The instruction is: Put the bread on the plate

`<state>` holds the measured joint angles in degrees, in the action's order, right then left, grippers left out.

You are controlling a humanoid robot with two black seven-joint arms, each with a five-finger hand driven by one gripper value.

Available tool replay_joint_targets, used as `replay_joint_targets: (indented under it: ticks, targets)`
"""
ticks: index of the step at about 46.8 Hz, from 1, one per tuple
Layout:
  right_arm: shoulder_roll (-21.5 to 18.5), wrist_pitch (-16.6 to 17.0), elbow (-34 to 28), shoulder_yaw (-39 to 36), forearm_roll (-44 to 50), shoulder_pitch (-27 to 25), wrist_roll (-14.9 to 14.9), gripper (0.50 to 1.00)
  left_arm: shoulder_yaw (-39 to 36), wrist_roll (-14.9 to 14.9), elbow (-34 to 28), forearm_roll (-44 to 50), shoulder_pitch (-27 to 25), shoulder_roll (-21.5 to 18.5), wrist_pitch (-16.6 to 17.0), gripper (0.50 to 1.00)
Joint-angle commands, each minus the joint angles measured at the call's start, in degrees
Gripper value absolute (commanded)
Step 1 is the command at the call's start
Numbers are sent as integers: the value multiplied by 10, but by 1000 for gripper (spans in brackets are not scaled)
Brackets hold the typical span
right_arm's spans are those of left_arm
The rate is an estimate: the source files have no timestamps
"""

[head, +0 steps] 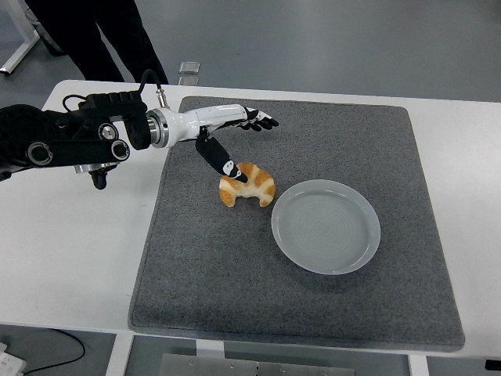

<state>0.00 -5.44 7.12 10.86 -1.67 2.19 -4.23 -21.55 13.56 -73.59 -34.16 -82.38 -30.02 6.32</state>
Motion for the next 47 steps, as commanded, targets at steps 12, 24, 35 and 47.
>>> replay_joint_targets:
  ticks: [12,24,35,47]
  targets:
    - [0,0,0,-1,0,0,0,952,-23,-14,34,-13,1,34,8,958]
    - [0,0,0,0,0,0,0,952,-36,-23,35,-13,7,44,9,960]
    - [0,0,0,0,0,0,0,952,-68,-22,31,-13,8,42,26,960]
    - [0,-1,0,-1,0,0,0,952,-69,-22,32,-13,21,53,39,956]
